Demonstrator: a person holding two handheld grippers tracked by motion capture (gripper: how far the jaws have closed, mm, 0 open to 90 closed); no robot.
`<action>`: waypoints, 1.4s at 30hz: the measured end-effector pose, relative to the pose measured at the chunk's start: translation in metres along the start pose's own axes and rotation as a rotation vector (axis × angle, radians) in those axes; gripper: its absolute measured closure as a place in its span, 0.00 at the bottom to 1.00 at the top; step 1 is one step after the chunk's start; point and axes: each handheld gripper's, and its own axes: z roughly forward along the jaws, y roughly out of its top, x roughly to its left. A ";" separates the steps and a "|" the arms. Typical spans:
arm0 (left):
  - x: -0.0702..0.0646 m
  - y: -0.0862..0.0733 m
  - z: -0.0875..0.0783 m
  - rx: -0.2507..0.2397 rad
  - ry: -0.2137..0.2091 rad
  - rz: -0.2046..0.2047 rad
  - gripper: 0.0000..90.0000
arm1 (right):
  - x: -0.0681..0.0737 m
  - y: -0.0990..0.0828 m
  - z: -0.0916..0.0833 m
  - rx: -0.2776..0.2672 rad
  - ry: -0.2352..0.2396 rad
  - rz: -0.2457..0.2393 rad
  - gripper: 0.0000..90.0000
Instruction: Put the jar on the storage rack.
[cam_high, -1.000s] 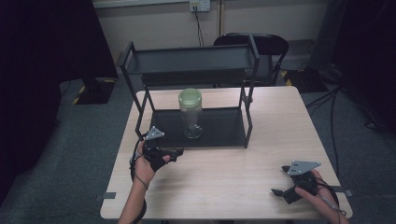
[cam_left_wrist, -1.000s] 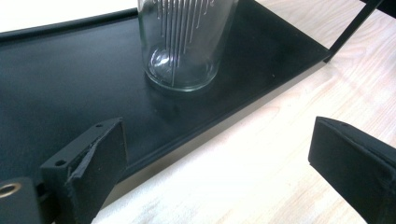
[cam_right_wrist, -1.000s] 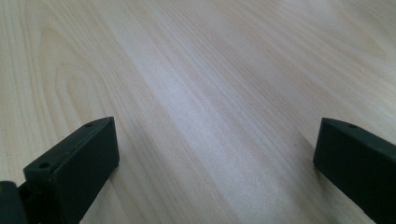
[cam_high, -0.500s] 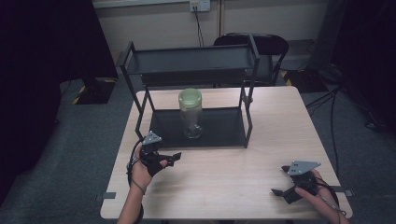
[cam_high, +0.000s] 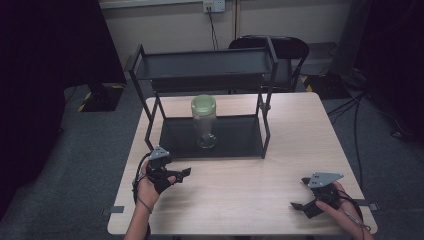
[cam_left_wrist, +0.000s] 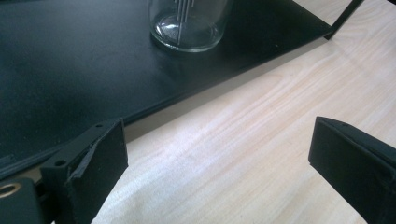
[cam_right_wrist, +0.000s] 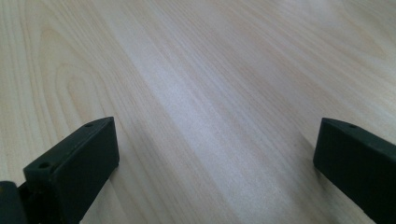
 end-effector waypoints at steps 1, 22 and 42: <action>0.000 -0.001 0.000 0.000 -0.002 -0.003 0.04 | 0.000 0.000 0.000 0.000 0.000 -0.001 0.00; 0.002 -0.022 -0.015 0.040 0.015 -0.002 0.04 | 0.000 0.000 0.000 0.000 -0.002 0.002 0.00; 0.009 -0.044 -0.025 0.074 0.026 -0.003 0.04 | 0.000 0.000 0.000 0.000 -0.003 0.003 0.00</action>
